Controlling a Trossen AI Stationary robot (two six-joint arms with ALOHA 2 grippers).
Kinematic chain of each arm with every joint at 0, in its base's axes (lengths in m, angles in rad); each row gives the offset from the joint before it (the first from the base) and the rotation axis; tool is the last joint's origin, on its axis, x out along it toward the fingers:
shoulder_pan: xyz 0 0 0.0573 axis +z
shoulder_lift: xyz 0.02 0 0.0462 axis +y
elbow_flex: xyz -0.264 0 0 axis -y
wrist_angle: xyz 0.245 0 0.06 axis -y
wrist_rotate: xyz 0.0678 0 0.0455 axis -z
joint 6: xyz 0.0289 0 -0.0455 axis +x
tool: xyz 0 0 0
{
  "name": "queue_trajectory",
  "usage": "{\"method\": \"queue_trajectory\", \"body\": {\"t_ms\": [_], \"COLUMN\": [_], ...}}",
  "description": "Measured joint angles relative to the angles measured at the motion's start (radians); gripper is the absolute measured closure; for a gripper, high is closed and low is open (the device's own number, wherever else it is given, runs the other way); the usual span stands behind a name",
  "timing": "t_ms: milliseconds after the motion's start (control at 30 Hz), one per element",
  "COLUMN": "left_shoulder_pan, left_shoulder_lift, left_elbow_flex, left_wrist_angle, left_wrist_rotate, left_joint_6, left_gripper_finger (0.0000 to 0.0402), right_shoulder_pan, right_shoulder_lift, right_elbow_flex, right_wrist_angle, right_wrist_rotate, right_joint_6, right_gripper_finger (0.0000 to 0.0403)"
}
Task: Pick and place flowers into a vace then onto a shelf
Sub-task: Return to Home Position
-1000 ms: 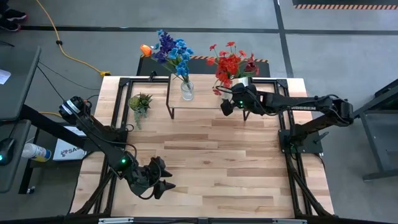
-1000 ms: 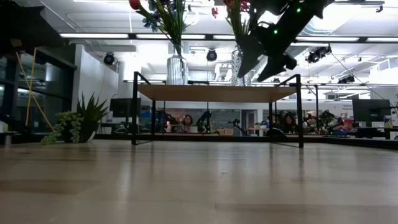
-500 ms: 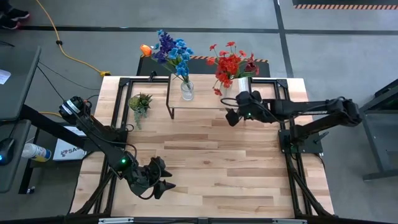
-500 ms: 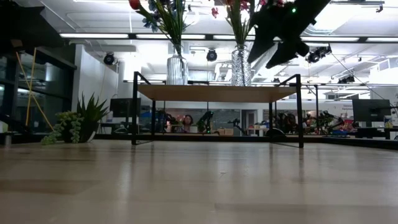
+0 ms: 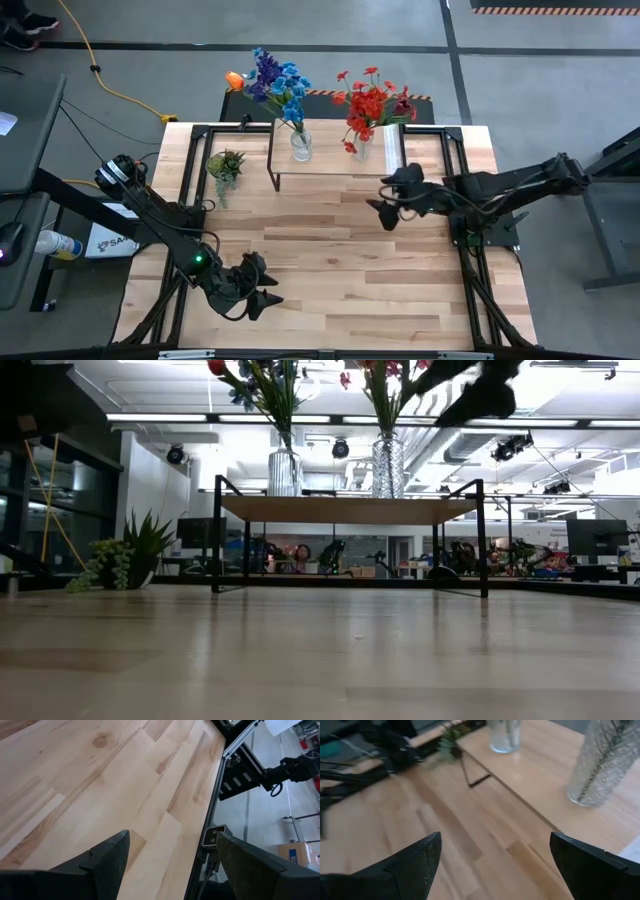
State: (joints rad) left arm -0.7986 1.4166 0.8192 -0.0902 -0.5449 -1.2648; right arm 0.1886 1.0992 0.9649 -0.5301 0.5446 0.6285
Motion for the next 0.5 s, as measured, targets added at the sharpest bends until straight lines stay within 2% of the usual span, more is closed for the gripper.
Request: {"method": "queue_trajectory", "body": {"t_ms": [233, 400, 500], "left_shoulder_pan": [0.000, 0.000, 0.000], "left_shoulder_lift": [0.000, 0.000, 0.000], "left_elbow_flex": [0.000, 0.000, 0.000], "left_wrist_angle": [0.005, 0.050, 0.068], "left_wrist_rotate": [0.013, 0.012, 0.002], "left_joint_6": [0.002, -0.014, 0.066], "left_gripper_finger": [0.0071, 0.0071, 0.0071], "right_shoulder_pan": [0.107, 0.216, 0.287], "right_shoulder_lift": [-0.118, -0.229, -0.302], "right_elbow_flex": [0.000, 0.000, 0.000], "right_wrist_angle": [-0.005, -0.005, -0.014], "right_wrist_rotate": [0.037, 0.165, 0.212], "right_joint_6": [0.001, 0.000, -0.026], "right_gripper_finger": [0.0044, 0.0044, 0.0042]}}
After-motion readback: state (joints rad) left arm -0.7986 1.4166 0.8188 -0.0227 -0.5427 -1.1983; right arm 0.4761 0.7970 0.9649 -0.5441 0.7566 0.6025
